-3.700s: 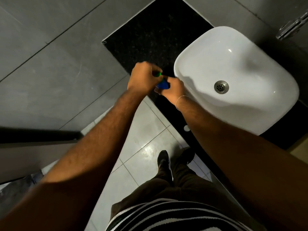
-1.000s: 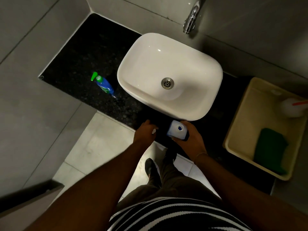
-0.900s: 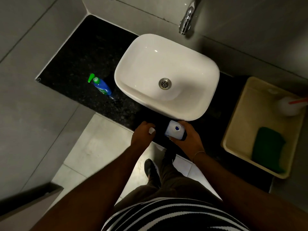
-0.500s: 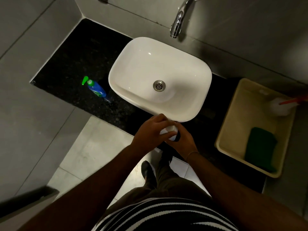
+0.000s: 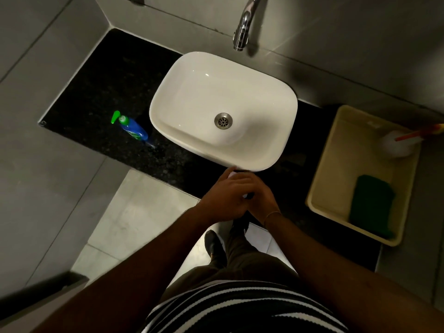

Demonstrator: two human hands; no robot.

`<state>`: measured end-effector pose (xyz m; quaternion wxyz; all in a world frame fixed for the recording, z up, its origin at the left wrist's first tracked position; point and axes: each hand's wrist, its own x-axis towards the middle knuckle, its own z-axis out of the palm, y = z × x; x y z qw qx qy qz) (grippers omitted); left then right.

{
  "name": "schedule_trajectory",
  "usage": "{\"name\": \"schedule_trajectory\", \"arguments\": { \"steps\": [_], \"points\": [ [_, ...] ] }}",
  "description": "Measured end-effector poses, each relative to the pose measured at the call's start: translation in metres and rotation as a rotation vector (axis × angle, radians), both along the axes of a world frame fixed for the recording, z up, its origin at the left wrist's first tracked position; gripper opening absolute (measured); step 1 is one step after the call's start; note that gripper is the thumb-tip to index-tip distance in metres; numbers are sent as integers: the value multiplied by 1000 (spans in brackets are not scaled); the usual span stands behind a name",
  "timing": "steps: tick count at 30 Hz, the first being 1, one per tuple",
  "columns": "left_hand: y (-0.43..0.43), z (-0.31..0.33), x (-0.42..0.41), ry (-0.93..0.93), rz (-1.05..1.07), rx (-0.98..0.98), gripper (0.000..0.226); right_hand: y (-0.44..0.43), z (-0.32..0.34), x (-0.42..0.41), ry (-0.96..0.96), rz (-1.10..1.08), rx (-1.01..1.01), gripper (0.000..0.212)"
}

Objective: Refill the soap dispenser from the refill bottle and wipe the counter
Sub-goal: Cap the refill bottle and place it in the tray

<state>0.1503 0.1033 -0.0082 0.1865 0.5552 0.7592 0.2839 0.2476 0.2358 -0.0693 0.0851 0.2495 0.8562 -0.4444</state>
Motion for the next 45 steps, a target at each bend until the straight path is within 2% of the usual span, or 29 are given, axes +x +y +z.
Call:
{"name": "schedule_trajectory", "arguments": {
  "steps": [3,5,8,11,17,20,22,25,29,30,33,38,45],
  "points": [
    [6,2,-3,130,200,-16,38,1,6,4,1,-111,-91,63],
    [7,4,-13,247,340,-96,44,3,6,5,6,-114,-159,74],
    [0,8,-27,308,349,-210,53,3,5,1,2,-105,-186,77],
    [-9,12,-30,344,305,-219,39,2,5,-8,10,-76,-230,67],
    [-6,22,-14,109,372,-164,33,5,4,2,-2,-78,-122,74],
    [14,18,-4,96,331,-128,27,5,5,3,0,-117,-181,73],
    [24,14,-5,109,281,-174,26,4,5,2,28,-115,-232,66],
    [25,10,-12,133,281,-266,34,6,5,-1,51,-98,-216,70],
    [14,9,-18,227,551,-378,57,8,8,-6,43,-94,-226,65],
    [13,8,-18,235,564,-438,61,8,9,-6,25,-72,-213,66],
    [16,6,-17,234,469,-544,59,13,12,-11,-22,3,-211,66],
    [27,10,-24,259,278,-565,41,13,11,-11,2,-30,-170,73],
    [30,27,-32,378,40,-612,36,18,6,-13,-11,3,-209,75]
  ]
}}
